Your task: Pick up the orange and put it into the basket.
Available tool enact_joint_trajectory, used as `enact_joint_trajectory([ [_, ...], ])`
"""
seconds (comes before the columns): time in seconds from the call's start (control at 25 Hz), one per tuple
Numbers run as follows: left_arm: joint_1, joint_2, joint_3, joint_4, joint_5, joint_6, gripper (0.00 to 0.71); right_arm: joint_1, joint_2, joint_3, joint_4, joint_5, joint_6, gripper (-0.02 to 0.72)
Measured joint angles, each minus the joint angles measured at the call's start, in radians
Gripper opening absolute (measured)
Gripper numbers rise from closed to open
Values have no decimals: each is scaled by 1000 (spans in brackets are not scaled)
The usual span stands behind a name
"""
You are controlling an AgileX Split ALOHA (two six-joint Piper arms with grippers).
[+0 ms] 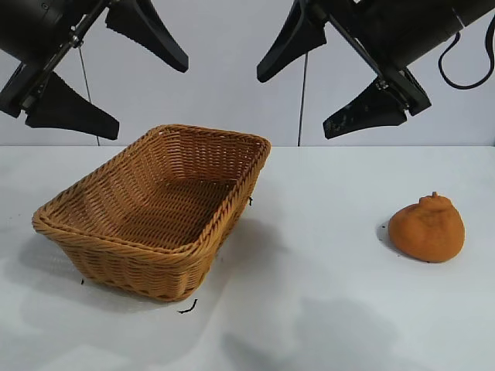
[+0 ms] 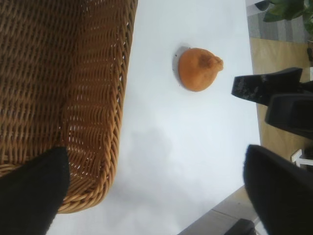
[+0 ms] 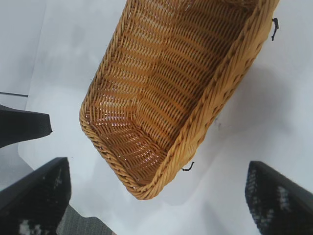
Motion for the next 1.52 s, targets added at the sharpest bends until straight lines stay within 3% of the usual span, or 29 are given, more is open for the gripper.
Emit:
enact_joint_trajectory([
  [1.2, 0, 0, 0, -5, 4, 1, 692, 0, 0, 0, 0, 0, 4, 696],
  [1.52, 38, -69, 9, 64, 44, -57, 692, 0, 0, 0, 1, -5, 4, 696],
])
